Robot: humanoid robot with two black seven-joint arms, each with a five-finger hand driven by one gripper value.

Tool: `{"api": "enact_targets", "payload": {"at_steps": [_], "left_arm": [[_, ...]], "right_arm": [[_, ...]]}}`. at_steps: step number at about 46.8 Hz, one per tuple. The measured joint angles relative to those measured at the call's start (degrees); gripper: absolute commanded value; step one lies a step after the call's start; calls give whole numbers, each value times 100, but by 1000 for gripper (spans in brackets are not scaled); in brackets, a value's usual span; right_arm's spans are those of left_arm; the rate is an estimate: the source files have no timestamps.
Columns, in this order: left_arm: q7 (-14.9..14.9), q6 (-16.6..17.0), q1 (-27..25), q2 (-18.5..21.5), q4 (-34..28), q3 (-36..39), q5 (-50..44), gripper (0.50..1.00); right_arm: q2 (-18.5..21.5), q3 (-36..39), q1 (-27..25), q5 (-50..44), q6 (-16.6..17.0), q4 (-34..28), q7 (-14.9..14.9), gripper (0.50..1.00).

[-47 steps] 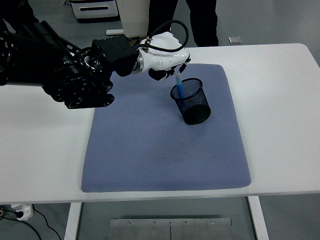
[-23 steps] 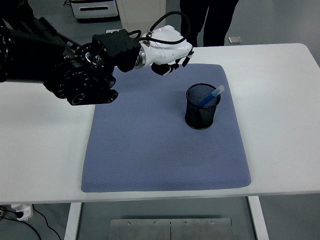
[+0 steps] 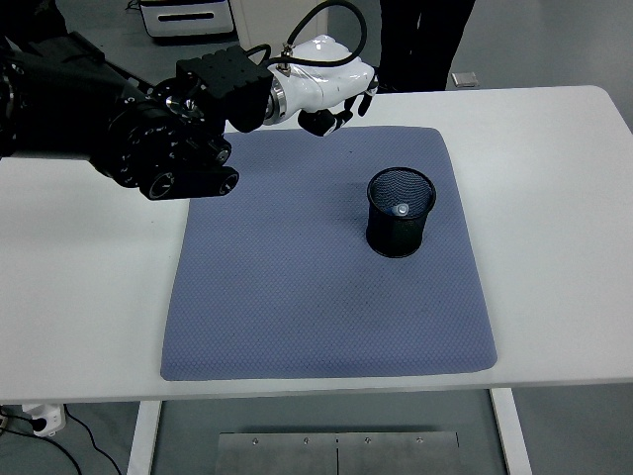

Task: Left hand places marker in pen holder

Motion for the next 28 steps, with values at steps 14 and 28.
{"api": "enact_targets", "payload": {"at_steps": [14, 28], "left_arm": [[-1, 0, -46, 0, -4, 40, -448, 500], [-21, 0, -23, 0, 22, 108, -1311, 500]], "right_arm": [[0, 2, 0, 0, 0, 1, 1, 1000], [0, 2, 0, 0, 1, 3, 5, 1000]]}}
